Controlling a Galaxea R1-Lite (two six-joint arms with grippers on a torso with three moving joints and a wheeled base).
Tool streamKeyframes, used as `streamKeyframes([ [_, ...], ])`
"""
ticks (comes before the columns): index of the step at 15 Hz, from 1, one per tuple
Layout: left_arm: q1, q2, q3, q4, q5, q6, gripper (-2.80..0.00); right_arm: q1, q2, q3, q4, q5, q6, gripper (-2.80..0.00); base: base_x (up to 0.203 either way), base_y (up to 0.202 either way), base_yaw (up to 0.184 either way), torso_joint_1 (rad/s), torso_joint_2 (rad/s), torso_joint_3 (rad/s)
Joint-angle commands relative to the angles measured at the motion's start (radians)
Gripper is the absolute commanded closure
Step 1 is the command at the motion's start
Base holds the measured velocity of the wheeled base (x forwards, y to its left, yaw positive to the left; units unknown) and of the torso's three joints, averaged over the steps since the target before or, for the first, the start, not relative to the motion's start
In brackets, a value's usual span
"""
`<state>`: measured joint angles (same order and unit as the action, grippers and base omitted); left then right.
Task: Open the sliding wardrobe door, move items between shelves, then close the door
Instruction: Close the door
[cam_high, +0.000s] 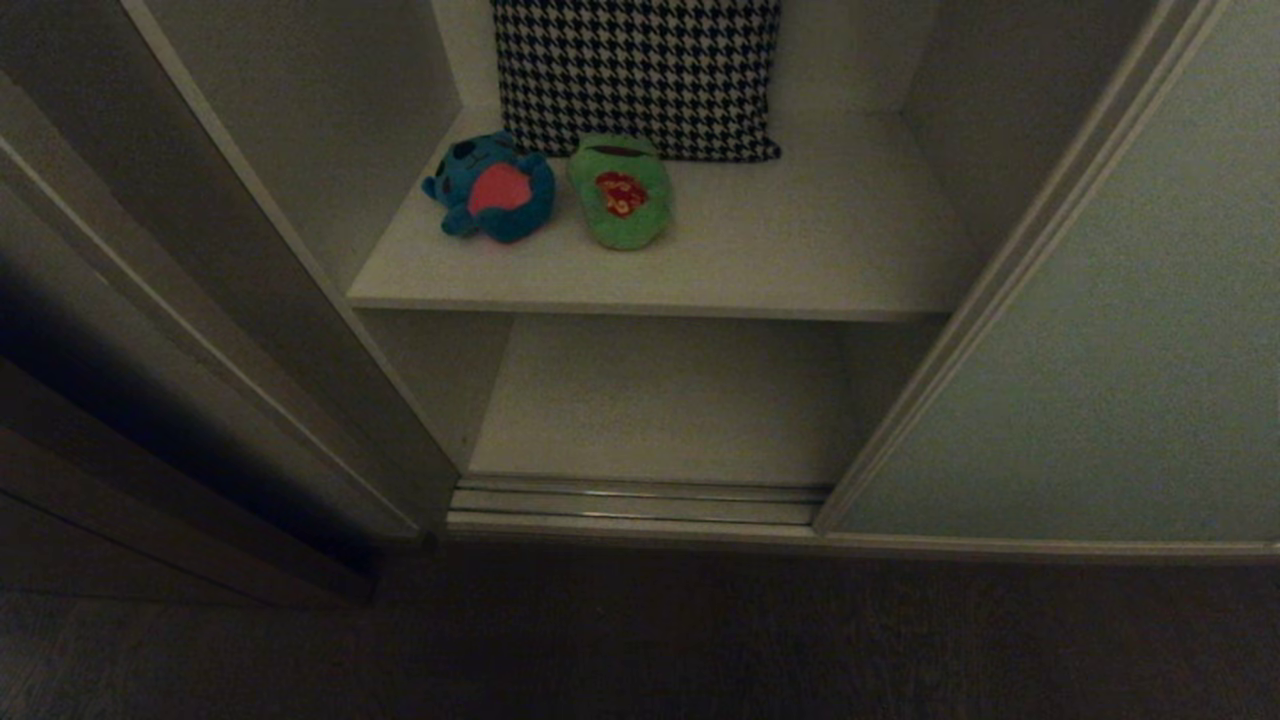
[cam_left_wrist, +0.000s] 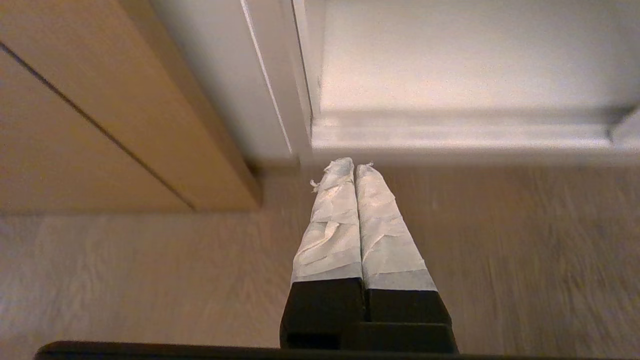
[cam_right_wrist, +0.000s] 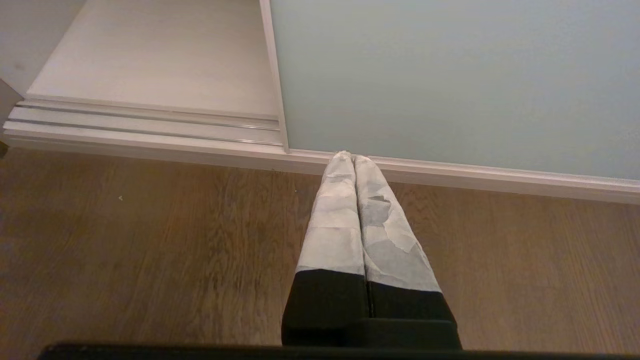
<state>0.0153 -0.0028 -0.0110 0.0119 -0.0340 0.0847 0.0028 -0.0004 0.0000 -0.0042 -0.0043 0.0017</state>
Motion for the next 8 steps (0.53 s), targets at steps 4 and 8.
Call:
streamKeyframes([
  [4, 0.000, 0.004, 0.001, 0.010, 0.004, -0.033, 0.00, 0.000, -0.001, 0.000, 0.000, 0.000, 0.000, 0.00, 0.000, 0.000, 0.000, 0.000, 0.00, 0.000],
  [8, 0.000, 0.004, 0.002, 0.010, 0.011, -0.049, 0.00, 0.000, -0.001, 0.000, 0.000, 0.000, 0.000, 0.00, 0.000, 0.000, 0.000, 0.000, 0.00, 0.000],
])
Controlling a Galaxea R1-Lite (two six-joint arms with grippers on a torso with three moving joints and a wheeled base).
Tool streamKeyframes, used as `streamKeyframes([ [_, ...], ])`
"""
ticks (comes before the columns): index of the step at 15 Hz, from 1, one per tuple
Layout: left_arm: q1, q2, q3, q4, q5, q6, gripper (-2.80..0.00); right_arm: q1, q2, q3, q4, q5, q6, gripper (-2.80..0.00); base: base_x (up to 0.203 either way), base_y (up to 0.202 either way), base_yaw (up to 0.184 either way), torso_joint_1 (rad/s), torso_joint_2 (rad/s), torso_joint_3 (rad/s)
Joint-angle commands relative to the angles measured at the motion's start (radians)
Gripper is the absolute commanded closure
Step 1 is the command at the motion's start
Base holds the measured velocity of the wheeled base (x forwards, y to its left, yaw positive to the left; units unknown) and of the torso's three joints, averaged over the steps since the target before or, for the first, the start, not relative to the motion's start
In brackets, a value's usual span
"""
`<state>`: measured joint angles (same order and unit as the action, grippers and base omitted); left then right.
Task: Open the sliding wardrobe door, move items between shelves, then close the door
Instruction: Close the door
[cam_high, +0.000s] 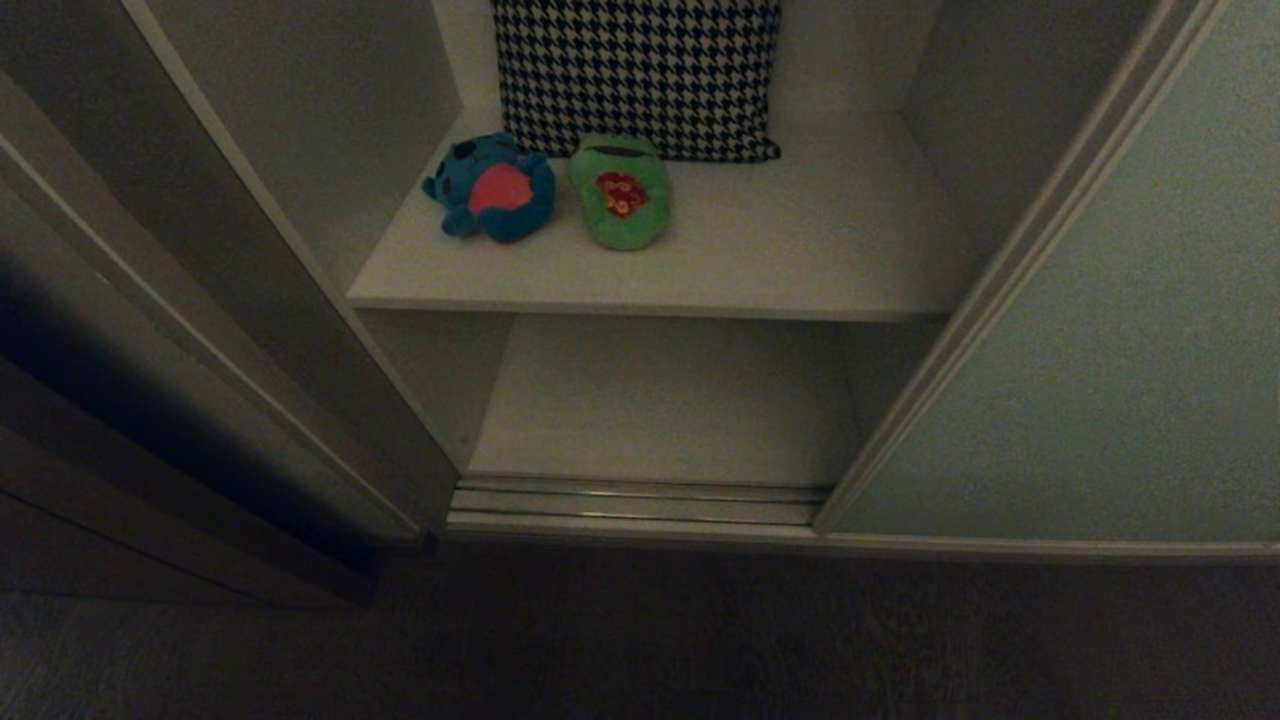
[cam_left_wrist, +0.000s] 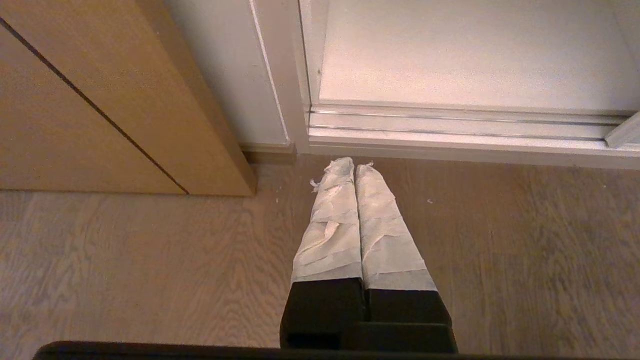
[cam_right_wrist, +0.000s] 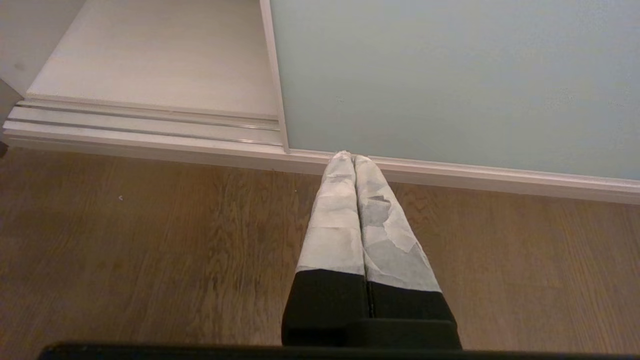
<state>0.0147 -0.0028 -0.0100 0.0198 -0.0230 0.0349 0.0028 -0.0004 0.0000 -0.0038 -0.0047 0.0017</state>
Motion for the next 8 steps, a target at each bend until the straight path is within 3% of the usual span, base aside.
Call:
streamKeyframes([
  [1, 0.001, 0.004, 0.000, 0.002, 0.000, 0.000, 0.00, 0.000, -0.003, 0.000, -0.001, 0.000, 0.000, 0.00, 0.000, 0.000, 0.000, 0.000, 0.00, 0.000],
  [8, 0.001, 0.004, 0.001, 0.002, 0.000, 0.000, 0.00, 0.000, -0.001, 0.000, -0.001, 0.000, 0.000, 0.00, 0.000, 0.000, 0.000, 0.000, 0.00, 0.000],
])
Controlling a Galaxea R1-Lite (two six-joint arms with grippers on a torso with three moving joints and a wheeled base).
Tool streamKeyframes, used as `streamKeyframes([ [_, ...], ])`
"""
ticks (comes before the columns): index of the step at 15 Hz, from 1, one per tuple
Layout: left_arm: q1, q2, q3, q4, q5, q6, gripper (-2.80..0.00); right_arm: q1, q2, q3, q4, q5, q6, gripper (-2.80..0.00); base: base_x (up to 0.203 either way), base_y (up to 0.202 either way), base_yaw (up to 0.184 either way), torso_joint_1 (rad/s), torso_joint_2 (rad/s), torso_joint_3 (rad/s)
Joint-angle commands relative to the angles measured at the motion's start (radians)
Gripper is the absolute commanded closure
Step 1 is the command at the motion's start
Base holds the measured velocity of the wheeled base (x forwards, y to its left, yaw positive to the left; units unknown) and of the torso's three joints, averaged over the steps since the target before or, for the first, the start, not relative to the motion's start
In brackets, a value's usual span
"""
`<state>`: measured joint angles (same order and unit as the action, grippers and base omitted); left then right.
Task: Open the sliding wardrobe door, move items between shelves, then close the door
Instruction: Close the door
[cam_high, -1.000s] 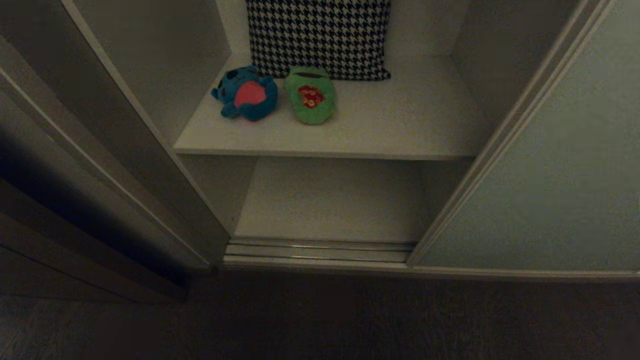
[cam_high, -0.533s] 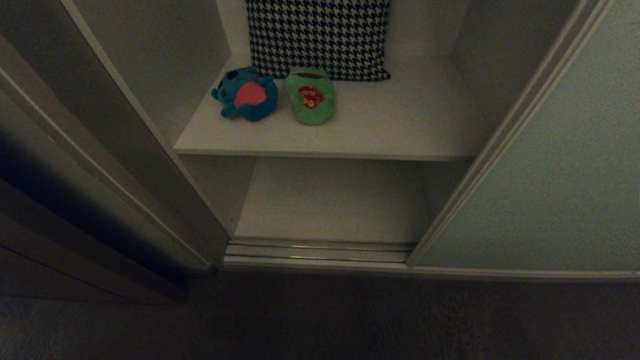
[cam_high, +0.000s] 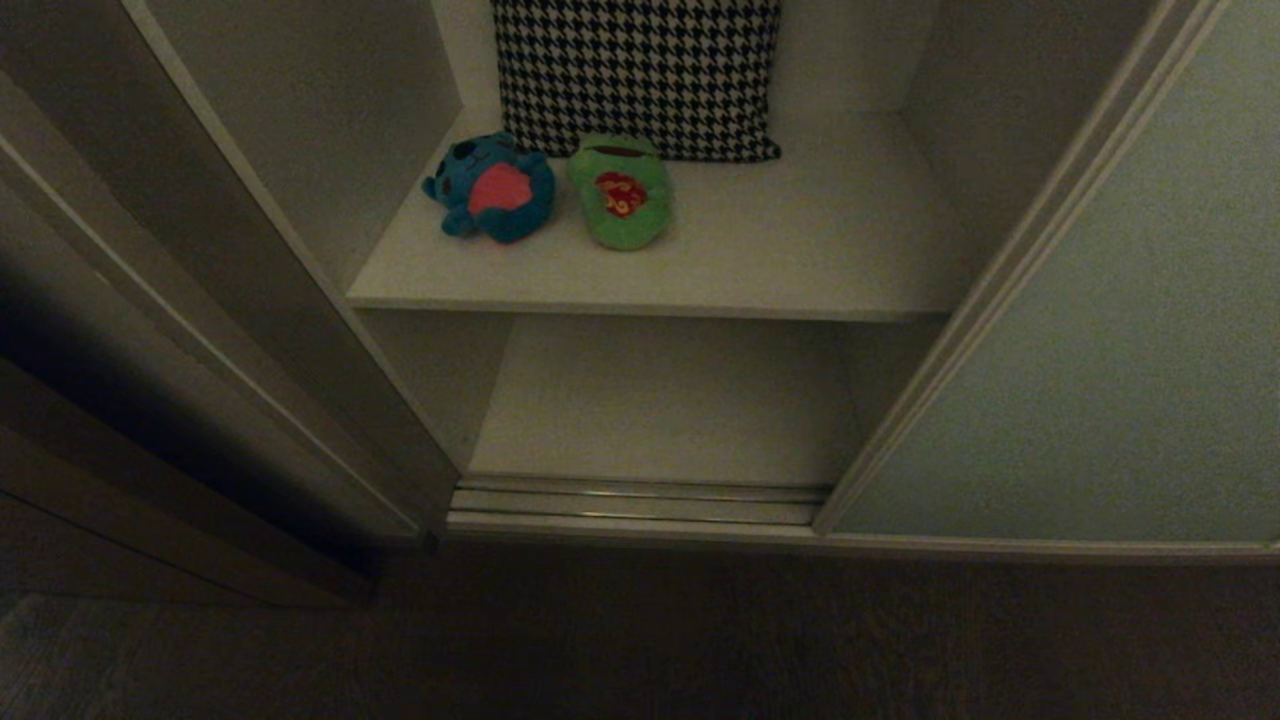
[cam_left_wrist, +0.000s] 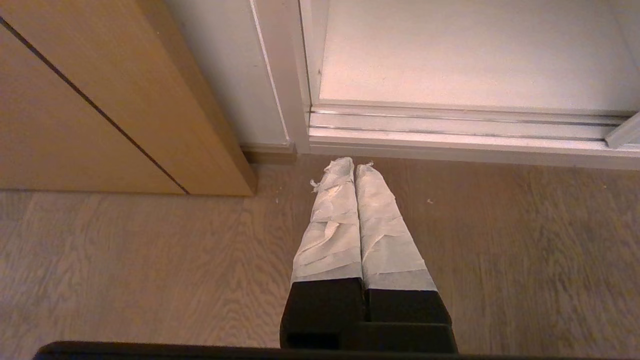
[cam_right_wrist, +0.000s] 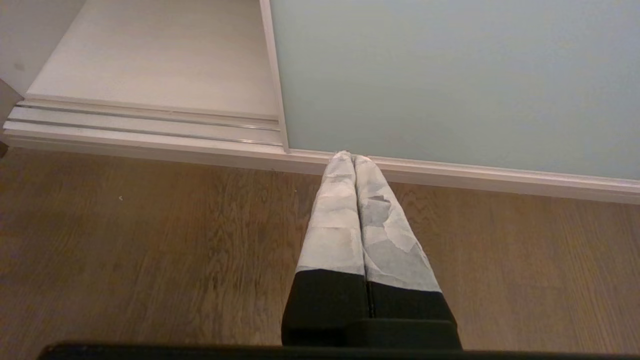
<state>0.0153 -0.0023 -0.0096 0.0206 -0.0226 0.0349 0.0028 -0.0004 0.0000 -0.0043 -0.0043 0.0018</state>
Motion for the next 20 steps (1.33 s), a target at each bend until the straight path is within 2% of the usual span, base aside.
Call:
streamKeyframes([
  [1, 0.000, 0.004, 0.000, 0.001, 0.000, 0.000, 0.00, 0.000, -0.002, 0.000, 0.000, 0.000, 0.000, 0.00, 0.000, 0.000, 0.000, 0.000, 0.00, 0.000],
  [10, 0.000, 0.004, 0.000, 0.001, 0.000, 0.000, 0.00, 0.002, -0.001, -0.002, 0.000, 0.000, -0.005, 0.00, 0.000, 0.000, 0.000, 0.000, 0.00, 0.000],
  [12, 0.000, 0.004, -0.001, 0.001, 0.000, -0.001, 0.00, 0.002, -0.001, -0.037, 0.028, -0.010, -0.008, 0.00, 0.000, 0.000, 0.000, 0.000, 0.00, 0.000],
  [14, 0.000, 0.004, -0.001, 0.001, 0.000, 0.000, 0.00, 0.002, 0.035, -0.219, 0.144, -0.017, -0.008, 0.00, 0.000, 0.000, 0.000, 0.000, 0.00, 0.000],
  [17, 0.000, 0.004, 0.000, 0.001, 0.000, 0.000, 0.00, 0.003, 0.129, -0.611, 0.432, 0.008, -0.010, 0.00, 0.000, 0.000, 0.000, 0.000, 0.00, 0.000],
  [20, 0.000, 0.004, 0.000, 0.001, 0.000, 0.000, 0.00, 0.005, 0.360, -0.955, 0.625, 0.040, -0.008, 0.00, 0.000, 0.000, 0.000, 0.000, 0.00, 0.000],
])
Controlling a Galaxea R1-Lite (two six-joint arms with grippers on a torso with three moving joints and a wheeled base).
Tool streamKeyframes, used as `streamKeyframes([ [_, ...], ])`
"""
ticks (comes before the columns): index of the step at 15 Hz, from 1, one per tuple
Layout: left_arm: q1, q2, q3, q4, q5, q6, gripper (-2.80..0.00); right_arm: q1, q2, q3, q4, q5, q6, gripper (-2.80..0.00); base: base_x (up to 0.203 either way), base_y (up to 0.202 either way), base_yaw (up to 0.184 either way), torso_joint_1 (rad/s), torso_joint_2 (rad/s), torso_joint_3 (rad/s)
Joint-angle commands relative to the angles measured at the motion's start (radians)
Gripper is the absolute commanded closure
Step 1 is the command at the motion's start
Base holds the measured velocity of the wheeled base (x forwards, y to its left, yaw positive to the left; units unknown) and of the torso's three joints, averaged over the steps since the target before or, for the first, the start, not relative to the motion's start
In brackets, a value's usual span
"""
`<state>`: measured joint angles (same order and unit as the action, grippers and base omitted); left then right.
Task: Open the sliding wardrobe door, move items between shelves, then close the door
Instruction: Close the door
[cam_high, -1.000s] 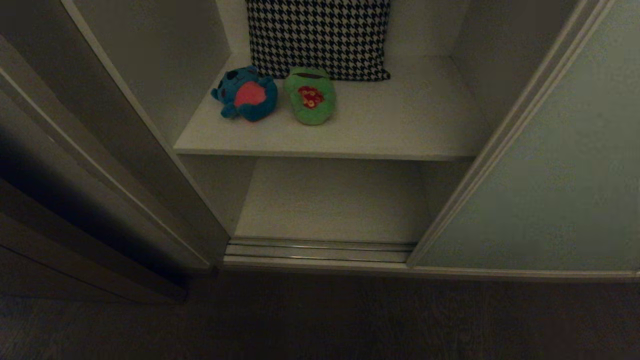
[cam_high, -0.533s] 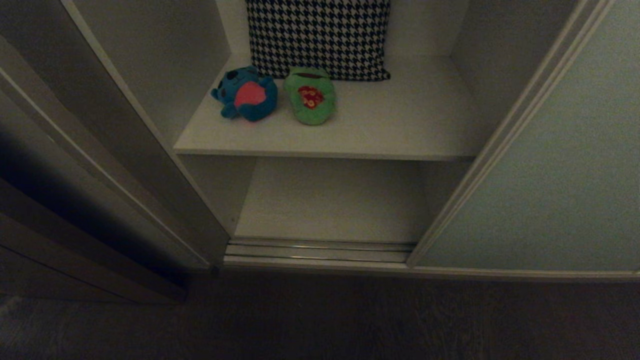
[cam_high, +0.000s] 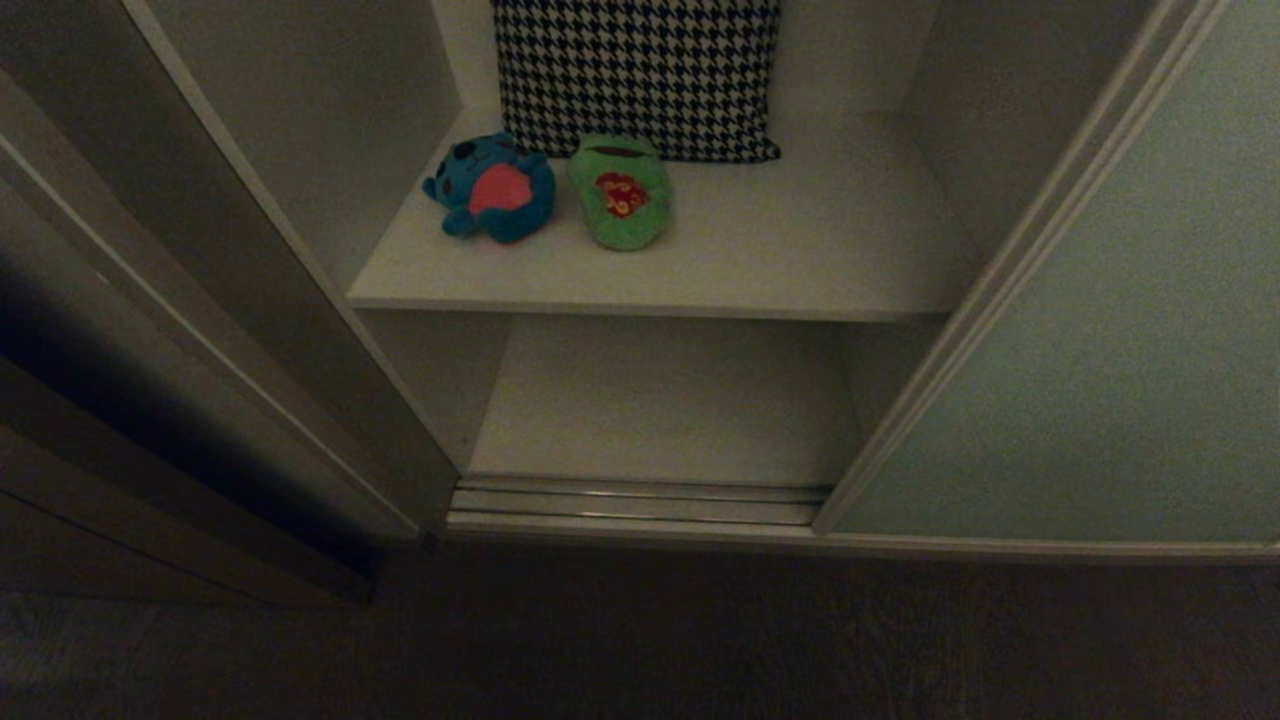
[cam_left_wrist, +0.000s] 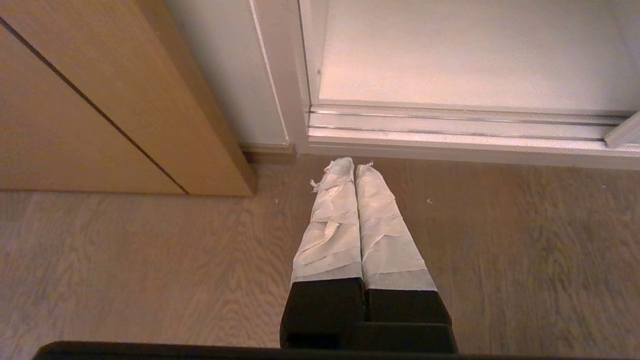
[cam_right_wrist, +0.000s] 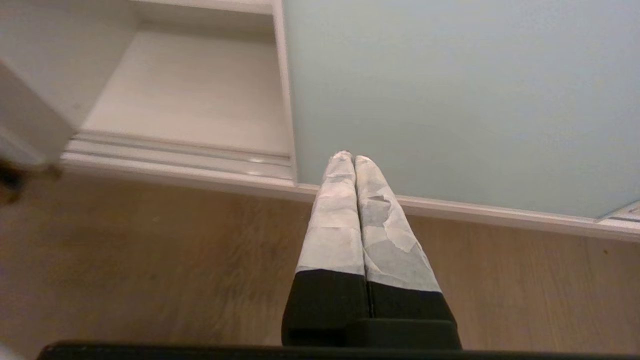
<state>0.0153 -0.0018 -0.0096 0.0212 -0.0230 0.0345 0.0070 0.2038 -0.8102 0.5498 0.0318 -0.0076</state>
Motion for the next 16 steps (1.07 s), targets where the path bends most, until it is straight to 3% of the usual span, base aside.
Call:
streamKeyframes([
  [1, 0.000, 0.003, 0.000, 0.000, 0.000, -0.001, 0.00, -0.002, 0.235, -0.234, 0.104, 0.005, 0.005, 0.00, 0.000, 0.000, 0.000, 0.000, 0.00, 0.000],
  [5, 0.000, 0.003, 0.000, 0.000, 0.000, 0.001, 0.00, -0.016, 0.459, -0.502, 0.165, -0.017, 0.086, 0.00, 0.000, 0.000, 0.000, 0.000, 0.00, 0.000],
  [7, 0.000, 0.003, -0.001, 0.000, 0.000, -0.001, 0.00, -0.055, 0.563, -0.637, 0.223, 0.050, 0.119, 0.00, 0.000, 0.000, 0.000, 0.000, 0.00, 0.000],
  [11, 0.000, 0.003, 0.000, 0.000, 0.000, 0.001, 0.00, -0.255, 0.735, -0.750, 0.267, 0.427, 0.129, 0.00, 0.000, 0.000, 0.000, 0.000, 0.00, 0.000],
  [14, 0.000, 0.003, 0.000, 0.000, 0.000, -0.001, 0.00, -0.414, 0.826, -0.749, 0.260, 0.814, 0.102, 0.00, 0.000, 0.000, 0.000, 0.000, 0.00, 0.000],
  [15, 0.000, 0.003, 0.000, 0.000, 0.000, 0.001, 0.00, -0.446, 0.864, -0.746, 0.255, 0.901, 0.086, 0.00, 0.000, 0.000, 0.000, 0.000, 0.00, 0.000],
  [16, 0.000, 0.003, -0.001, 0.000, 0.000, 0.001, 0.00, -0.460, 0.896, -0.748, 0.251, 0.934, 0.081, 0.00, 0.000, 0.000, 0.000, 0.000, 0.00, 0.000],
])
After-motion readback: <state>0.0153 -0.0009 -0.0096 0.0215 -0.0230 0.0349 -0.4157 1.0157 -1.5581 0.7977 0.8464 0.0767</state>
